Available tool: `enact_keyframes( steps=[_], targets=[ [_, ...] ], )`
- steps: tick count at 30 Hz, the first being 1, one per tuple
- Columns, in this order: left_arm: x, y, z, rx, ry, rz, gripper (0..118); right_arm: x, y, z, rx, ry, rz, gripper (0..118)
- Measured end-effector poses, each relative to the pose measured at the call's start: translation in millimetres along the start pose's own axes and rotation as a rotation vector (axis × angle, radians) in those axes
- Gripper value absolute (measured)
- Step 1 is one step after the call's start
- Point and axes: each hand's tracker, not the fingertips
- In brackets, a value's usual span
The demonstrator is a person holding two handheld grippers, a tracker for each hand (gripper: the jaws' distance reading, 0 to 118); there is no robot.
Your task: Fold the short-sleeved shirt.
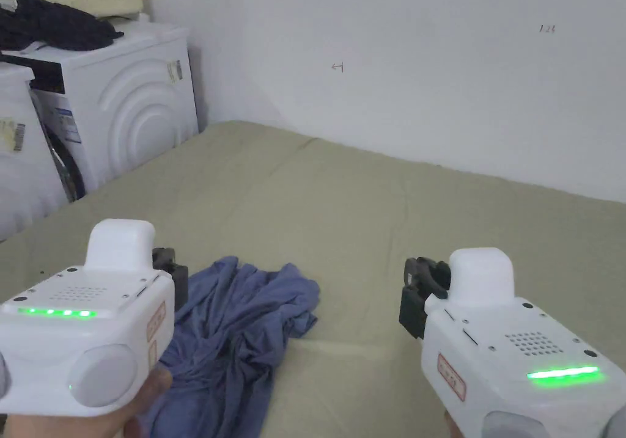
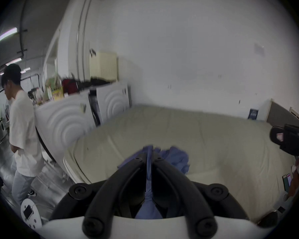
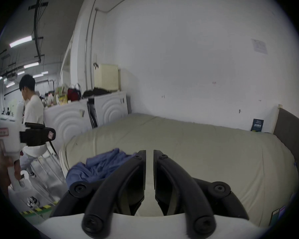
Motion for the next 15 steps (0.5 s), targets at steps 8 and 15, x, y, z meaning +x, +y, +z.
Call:
enact_keyframes(
  steps=[8, 15],
  targets=[
    [-13, -55, -174, -0.530, -0.120, 0.038, 5, 10, -46, -74, -0.163, -0.009, -0.029, 11],
    [4, -62, -222, -0.552, -0.221, 0.024, 102, 23, -58, -102, -0.209, -0.028, -0.066, 11]
  ],
)
